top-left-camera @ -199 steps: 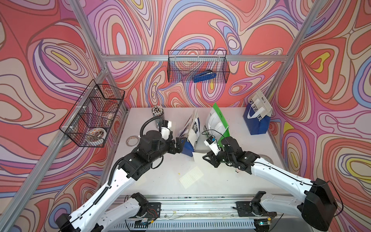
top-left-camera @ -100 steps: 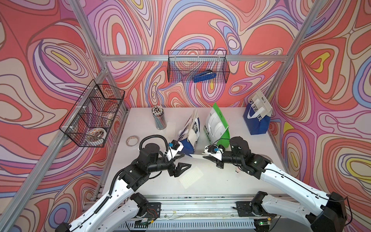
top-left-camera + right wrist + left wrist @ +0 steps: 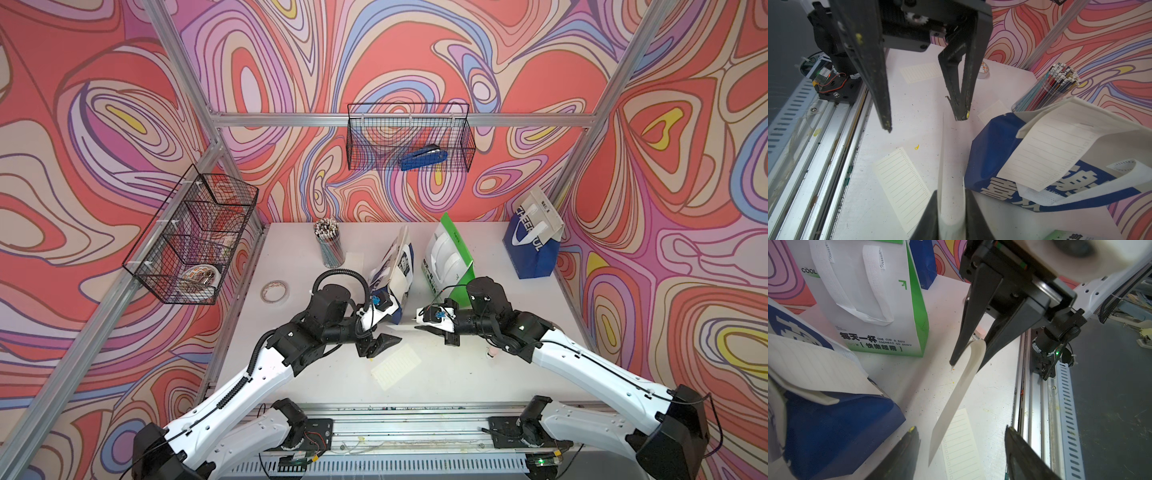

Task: Staple the receipts to the bags
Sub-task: Pick up the receipt from the center of the board.

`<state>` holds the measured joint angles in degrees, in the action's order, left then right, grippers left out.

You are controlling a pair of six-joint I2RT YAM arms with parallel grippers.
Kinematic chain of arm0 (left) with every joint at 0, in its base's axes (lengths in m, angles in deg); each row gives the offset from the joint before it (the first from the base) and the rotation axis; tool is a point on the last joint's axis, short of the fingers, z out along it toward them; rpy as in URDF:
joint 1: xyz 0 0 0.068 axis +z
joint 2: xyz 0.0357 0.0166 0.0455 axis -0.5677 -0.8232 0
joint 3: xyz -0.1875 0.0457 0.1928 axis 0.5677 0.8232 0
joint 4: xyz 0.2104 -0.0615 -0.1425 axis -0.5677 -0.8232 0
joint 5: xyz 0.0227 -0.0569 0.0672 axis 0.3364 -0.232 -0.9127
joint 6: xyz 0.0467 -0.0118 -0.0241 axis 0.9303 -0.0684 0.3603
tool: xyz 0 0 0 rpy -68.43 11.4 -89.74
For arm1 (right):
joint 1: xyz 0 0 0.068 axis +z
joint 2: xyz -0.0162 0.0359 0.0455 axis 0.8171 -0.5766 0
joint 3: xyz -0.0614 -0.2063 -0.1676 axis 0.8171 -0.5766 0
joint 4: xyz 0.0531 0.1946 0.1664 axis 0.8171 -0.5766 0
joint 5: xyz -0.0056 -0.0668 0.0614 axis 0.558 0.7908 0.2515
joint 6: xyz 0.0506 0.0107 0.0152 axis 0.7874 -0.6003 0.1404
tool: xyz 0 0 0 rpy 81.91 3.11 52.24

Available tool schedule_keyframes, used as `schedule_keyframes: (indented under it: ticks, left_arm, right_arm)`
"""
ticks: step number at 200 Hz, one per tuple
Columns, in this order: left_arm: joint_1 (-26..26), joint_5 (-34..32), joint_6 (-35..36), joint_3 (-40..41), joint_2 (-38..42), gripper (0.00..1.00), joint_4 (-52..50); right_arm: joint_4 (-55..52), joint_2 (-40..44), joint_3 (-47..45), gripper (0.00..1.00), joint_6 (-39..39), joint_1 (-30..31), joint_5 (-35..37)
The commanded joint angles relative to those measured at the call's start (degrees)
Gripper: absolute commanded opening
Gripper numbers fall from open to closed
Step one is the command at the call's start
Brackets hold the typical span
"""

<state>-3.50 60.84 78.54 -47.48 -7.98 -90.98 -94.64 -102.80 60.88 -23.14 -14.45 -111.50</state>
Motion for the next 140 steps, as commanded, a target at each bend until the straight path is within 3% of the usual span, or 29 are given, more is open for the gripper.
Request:
schedule_keyframes:
  ticks: [1, 14, 43, 68, 84, 104, 112, 140]
  left_arm:
    - [-0.76, -0.88, 3.38, 1.05, -0.6, 0.59, 2.77]
    - [-0.85, -0.21, 3.76, 1.0, -1.46, 0.51, 2.8]
    - [-1.03, 1.25, 5.58, 0.2, -2.48, 0.19, 1.73]
    - [-1.11, 0.63, 8.03, -0.51, -3.64, 0.16, -0.72]
    - [-1.14, 0.32, 9.12, -0.86, -4.23, 0.0, -1.44]
    - [-1.2, -0.18, 9.51, -1.29, -4.52, 0.0, -1.37]
    - [-1.2, 0.04, 9.59, -1.31, -4.6, 0.0, -1.02]
    - [-1.2, 1.34, 6.3, -0.1, -3.17, 0.0, 4.77]
  right_arm:
    - [-0.89, -0.43, 1.39, 0.23, -0.42, 0.44, -1.76]
    - [-0.91, -0.67, 1.77, 0.23, -0.11, 0.53, -2.1]
    - [-1.97, -2.0, 2.88, 0.23, -0.02, 0.62, -2.61]
    - [-0.86, -1.75, 2.8, 0.23, 1.31, 0.61, -3.19]
    - [-1.25, -1.77, 3.06, 0.23, 1.46, 0.62, -3.13]
    - [-1.32, -1.35, 2.98, 0.23, 1.9, 0.62, -3.43]
    - [-1.03, -0.87, 2.61, 0.27, 2.05, 0.62, -3.39]
    - [9.33, 4.49, -2.88, 0.66, 9.14, 0.58, 2.89]
